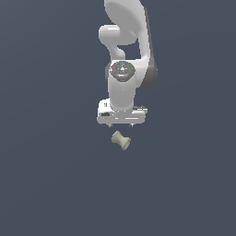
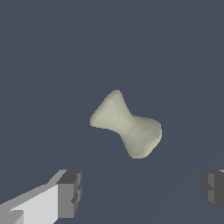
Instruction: Pick up the object and move it to a goal position.
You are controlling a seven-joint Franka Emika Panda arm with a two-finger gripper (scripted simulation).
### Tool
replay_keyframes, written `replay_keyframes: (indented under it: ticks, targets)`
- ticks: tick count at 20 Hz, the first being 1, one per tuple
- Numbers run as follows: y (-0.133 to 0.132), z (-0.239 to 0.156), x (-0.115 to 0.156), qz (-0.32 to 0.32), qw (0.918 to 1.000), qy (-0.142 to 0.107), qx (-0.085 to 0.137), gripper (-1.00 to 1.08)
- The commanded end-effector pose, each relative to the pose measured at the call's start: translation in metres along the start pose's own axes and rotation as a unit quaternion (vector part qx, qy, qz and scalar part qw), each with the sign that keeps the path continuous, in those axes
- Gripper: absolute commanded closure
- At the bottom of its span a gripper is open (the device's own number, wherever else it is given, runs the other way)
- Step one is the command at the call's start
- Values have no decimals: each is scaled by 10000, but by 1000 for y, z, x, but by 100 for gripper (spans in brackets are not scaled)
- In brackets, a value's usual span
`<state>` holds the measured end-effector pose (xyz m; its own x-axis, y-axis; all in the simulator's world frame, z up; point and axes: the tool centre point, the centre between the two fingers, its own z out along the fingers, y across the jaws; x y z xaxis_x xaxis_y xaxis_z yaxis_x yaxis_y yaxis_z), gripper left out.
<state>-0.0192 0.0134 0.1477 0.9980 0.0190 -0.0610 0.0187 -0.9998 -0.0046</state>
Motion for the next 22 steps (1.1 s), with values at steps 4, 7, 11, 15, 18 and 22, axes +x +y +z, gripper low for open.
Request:
replay_keyframes:
  ticks: [4, 7, 11, 15, 18, 22]
  targets:
    - [1, 0, 0, -22, 10000, -11, -23, -92]
    - [2, -1, -1, -87, 9999, -44, -91, -92]
    - [4, -2, -2, -154, 9997, -80, -167, -92]
    - [4, -2, -2, -153, 9997, -78, -164, -92]
    - [4, -2, -1, -200, 9996, -76, -164, -92]
    - [4, 0, 0, -358, 9992, -66, -163, -92]
